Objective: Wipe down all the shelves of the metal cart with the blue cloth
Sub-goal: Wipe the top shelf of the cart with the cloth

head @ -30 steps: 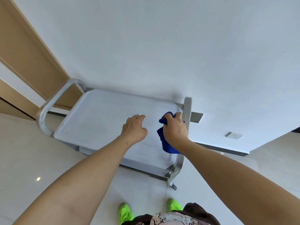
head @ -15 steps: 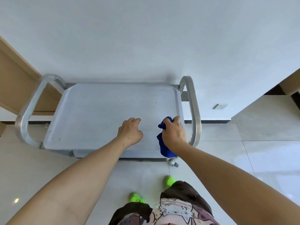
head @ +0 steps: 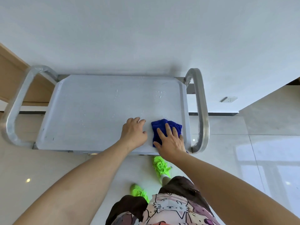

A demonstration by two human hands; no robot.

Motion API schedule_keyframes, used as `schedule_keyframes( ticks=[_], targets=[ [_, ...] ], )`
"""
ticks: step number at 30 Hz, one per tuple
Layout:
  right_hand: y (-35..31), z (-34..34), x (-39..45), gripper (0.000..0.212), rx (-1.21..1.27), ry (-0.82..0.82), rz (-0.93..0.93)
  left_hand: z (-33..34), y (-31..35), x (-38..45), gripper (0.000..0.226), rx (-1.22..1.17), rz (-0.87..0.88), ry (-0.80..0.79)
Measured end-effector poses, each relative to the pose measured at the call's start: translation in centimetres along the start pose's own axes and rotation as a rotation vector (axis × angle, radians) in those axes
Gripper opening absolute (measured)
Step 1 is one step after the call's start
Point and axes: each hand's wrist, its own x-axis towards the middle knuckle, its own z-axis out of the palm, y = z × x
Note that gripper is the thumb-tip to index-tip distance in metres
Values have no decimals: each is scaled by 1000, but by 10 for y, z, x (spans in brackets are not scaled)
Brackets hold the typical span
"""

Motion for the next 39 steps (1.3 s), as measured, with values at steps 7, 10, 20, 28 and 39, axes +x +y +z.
schedule_keyframes(
  ticks=[7,10,20,28,39],
  targets=[
    [5,30,18,67,-53,118,-28,37,2,2,60,49,54,-6],
    [6,32,29,65,-60,164,-44,52,-4,0,64,78,53,-25],
    [8,17,92,67,-111,263,-27,71,-18,9,65,175,91,47],
    [11,-16,174,67,-92,310,15,88,-25,11,63,134,148,175],
    [11,-70,276,69,-61,372,45,100,-28,16,66,157,175,237]
  ],
)
